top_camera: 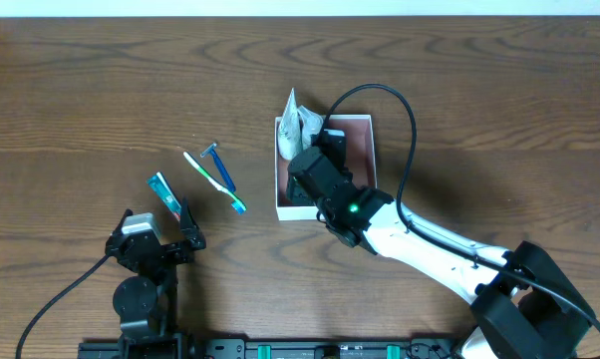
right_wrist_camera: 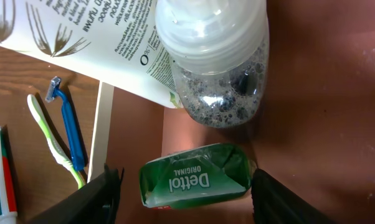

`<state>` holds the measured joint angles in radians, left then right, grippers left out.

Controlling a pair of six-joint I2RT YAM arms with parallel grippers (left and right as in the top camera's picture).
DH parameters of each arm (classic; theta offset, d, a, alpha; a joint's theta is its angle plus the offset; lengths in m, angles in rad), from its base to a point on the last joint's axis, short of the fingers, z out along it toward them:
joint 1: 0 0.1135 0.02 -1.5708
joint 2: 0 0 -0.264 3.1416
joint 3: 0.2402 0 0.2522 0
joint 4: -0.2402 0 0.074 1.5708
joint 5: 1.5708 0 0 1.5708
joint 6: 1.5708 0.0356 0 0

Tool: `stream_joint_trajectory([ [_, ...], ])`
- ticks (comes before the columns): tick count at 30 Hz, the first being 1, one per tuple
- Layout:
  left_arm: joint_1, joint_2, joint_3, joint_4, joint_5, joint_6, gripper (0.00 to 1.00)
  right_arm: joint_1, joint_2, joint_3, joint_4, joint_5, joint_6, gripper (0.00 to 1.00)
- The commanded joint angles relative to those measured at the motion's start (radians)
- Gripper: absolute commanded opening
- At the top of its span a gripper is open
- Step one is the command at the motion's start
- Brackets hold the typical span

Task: Pack container
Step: 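Lower the Dettol bar into the box front and open the right gripper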

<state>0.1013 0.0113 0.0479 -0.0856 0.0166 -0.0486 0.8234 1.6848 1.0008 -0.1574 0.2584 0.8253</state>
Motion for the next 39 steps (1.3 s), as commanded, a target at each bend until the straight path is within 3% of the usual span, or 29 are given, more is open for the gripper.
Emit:
stream_joint_trajectory([
  [1, 0.004, -0.001, -0.028, -0.017, 0.002, 0.001, 0.98, 0.008, 0.005, 0.015, 0.011, -0.004, -0.023, 0.66],
  [39, 0.004, -0.001, -0.028, -0.017, 0.002, 0.001, 0.98, -0.021, 0.004, 0.015, -0.078, 0.048, -0.055, 0.64],
])
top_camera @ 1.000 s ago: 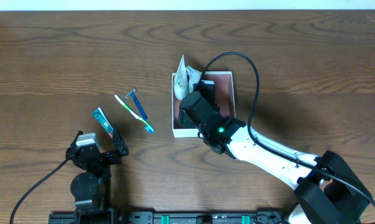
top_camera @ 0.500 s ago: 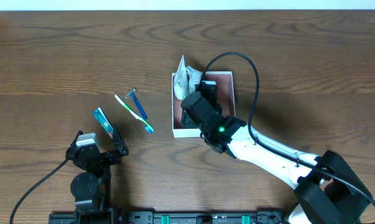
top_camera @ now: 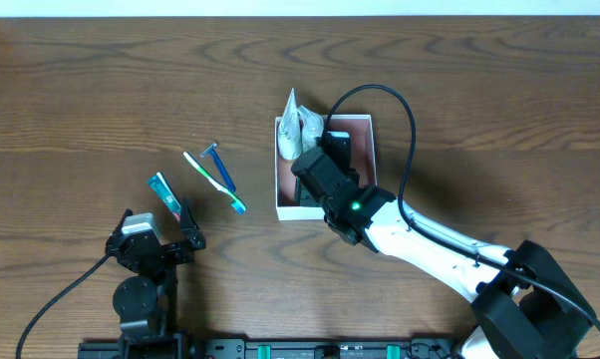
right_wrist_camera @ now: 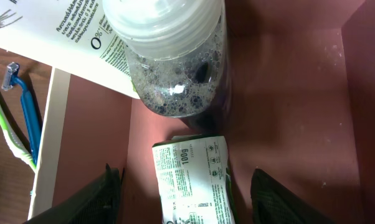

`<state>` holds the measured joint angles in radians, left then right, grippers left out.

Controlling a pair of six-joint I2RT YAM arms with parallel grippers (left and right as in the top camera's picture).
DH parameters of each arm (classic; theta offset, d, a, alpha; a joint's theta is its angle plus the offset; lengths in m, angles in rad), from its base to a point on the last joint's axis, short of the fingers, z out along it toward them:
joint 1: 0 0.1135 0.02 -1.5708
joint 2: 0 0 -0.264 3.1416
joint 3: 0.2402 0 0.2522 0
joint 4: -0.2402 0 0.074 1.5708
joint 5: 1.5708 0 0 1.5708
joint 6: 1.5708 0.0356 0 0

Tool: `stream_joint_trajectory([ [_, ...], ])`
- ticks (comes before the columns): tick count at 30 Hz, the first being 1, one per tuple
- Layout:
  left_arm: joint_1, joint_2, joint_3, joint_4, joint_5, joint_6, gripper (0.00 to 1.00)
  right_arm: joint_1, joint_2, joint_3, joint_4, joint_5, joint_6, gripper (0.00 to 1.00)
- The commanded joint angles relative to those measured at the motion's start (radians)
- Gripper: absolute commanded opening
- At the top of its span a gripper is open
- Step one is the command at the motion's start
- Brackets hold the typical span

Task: Pack container
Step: 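Lower the Dettol bar into the box front and open the right gripper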

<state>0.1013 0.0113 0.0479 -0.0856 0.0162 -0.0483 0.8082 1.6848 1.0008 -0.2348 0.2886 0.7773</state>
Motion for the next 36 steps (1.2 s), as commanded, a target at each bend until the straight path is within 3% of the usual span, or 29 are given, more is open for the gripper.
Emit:
stream_joint_trajectory([
  [1, 0.004, -0.001, -0.028, -0.017, 0.002, 0.000, 0.98, -0.006, 0.004, 0.015, -0.001, 0.018, -0.007, 0.64],
  [5, 0.004, -0.001, -0.028, -0.017, 0.002, 0.000, 0.98, -0.006, 0.004, 0.015, -0.005, 0.018, -0.010, 0.64],
  [11, 0.004, -0.001, -0.028, -0.017, 0.002, 0.000, 0.98, -0.006, -0.032, 0.021, -0.013, 0.019, -0.146, 0.58],
  [16, 0.004, -0.001, -0.029, -0.017, 0.002, 0.000, 0.98, -0.006, -0.108, 0.021, -0.098, 0.059, -0.184, 0.35],
  [20, 0.004, -0.001, -0.028, -0.017, 0.002, 0.000, 0.98, -0.007, -0.166, 0.021, -0.159, 0.074, -0.183, 0.22],
  [23, 0.004, -0.001, -0.028, -0.017, 0.002, 0.000, 0.98, -0.006, -0.191, 0.021, -0.182, 0.074, -0.150, 0.03],
  [36, 0.004, -0.001, -0.028, -0.017, 0.002, 0.000, 0.98, -0.016, -0.115, 0.020, -0.225, 0.075, 0.201, 0.01],
])
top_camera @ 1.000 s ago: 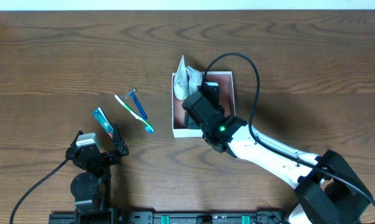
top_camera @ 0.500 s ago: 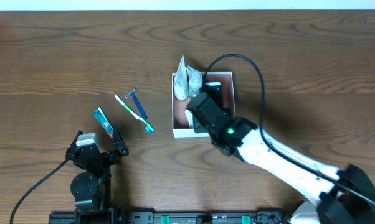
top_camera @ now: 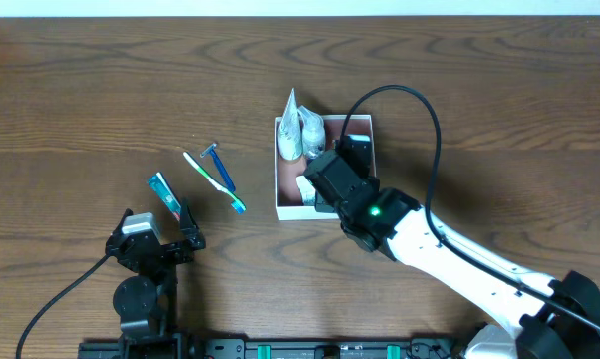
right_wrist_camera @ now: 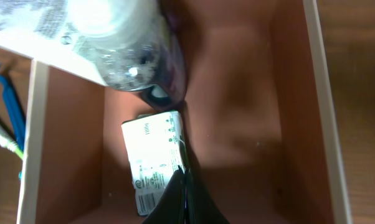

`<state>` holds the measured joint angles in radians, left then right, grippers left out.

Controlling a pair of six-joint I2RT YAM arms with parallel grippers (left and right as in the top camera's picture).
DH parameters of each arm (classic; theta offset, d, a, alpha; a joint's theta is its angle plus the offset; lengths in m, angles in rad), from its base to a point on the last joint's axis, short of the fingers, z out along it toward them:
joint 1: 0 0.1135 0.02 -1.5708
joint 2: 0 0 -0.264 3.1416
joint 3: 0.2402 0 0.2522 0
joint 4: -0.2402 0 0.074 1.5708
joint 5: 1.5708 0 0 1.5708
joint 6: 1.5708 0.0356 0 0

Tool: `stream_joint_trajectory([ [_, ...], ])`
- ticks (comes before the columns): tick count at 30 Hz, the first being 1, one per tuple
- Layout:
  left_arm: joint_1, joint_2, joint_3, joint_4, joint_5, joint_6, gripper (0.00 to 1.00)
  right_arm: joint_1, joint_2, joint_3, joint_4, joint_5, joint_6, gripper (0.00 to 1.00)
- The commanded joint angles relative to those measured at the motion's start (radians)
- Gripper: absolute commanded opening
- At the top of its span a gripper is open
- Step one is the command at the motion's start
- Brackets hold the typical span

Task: Pack container
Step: 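Lower the Dettol bar into the box front and open the right gripper, then withdraw the right gripper from the box to the right side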

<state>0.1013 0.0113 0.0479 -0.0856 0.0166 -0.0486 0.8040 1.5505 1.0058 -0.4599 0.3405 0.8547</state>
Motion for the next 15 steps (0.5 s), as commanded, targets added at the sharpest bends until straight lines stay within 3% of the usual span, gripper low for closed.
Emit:
stream_joint_trajectory([
  [1, 0.004, -0.001, -0.028, -0.017, 0.002, 0.001, 0.98, -0.014, 0.025, 0.015, 0.001, 0.023, 0.148, 0.02],
  [15, 0.004, -0.001, -0.028, -0.017, 0.002, 0.001, 0.98, -0.023, 0.161, 0.015, 0.123, 0.026, 0.229, 0.02],
])
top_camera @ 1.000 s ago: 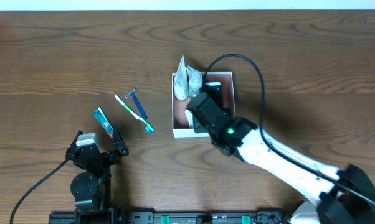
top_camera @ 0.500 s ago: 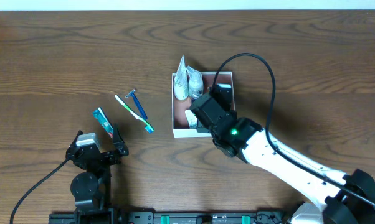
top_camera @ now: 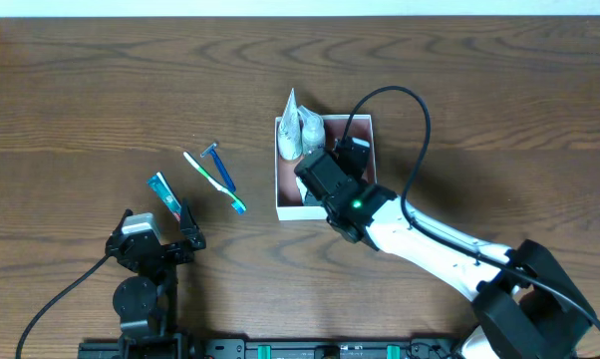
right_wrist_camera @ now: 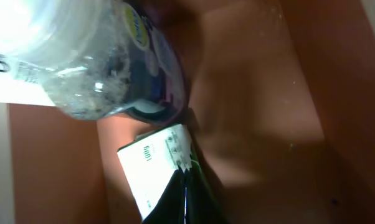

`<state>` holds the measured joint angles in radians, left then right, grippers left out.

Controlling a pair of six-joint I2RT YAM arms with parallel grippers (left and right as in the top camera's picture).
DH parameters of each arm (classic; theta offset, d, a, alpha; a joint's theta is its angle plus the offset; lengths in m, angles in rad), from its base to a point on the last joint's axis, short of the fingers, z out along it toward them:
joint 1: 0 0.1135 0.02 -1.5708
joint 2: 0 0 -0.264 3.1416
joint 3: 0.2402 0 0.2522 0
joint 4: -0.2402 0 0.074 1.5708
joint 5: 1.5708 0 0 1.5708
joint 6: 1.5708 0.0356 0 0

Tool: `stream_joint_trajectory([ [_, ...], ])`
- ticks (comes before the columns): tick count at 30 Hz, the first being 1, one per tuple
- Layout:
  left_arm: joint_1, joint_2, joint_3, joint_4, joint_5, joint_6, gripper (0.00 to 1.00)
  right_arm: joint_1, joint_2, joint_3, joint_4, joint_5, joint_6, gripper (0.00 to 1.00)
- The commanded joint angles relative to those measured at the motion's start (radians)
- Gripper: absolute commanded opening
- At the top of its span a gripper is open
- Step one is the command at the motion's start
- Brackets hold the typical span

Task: Pack container
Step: 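Withdraw the right gripper from the box to the right side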

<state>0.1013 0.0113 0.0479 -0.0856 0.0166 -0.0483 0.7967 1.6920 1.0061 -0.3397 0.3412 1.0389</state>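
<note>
The pink-lined white box [top_camera: 277, 189] holds a clear foamy bottle [right_wrist_camera: 106, 68], a white tube [top_camera: 290, 128] and a soap packet [right_wrist_camera: 149, 169] lying white back up on its floor. My right gripper [right_wrist_camera: 185, 180] is down inside the box, shut, with its fingertips at the packet's right edge and nothing between them. On the table to the left lie a toothbrush [top_camera: 216, 183], a blue razor [top_camera: 221, 168] and a toothpaste tube [top_camera: 167, 196]. My left gripper [top_camera: 158, 225] rests open at the front left, just below the toothpaste.
The box's right inner wall [right_wrist_camera: 343, 93] rises close beside my right fingers. The right arm's cable [top_camera: 412, 130] loops over the table right of the box. Bare wood table [top_camera: 101, 90] surrounds the loose items.
My right gripper, still shut, has come lower and closer into the box beside the soap packet, and the arm has shifted a little left. The left arm and loose items have not moved.
My right gripper was open in the box around the soap packet, green face up and crosswise. Then the packet lay lengthwise, white back up, gripper still open. Later the gripper was shut higher over the box, and now sits low beside the packet.
</note>
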Motion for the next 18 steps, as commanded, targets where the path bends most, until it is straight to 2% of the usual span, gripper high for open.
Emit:
stream_joint_trajectory([
  [1, 0.004, -0.001, -0.028, -0.017, 0.002, 0.000, 0.98, -0.018, 0.026, 0.015, 0.004, 0.028, 0.049, 0.01],
  [6, 0.004, -0.001, -0.028, -0.017, 0.002, 0.000, 0.98, -0.023, 0.041, 0.015, 0.005, 0.029, 0.055, 0.02],
  [11, 0.004, -0.001, -0.028, -0.017, 0.002, 0.000, 0.98, -0.024, 0.010, 0.016, 0.010, 0.018, -0.006, 0.01],
  [18, 0.004, -0.001, -0.028, -0.017, 0.002, 0.000, 0.98, -0.026, -0.203, 0.019, -0.053, 0.011, -0.136, 0.01],
])
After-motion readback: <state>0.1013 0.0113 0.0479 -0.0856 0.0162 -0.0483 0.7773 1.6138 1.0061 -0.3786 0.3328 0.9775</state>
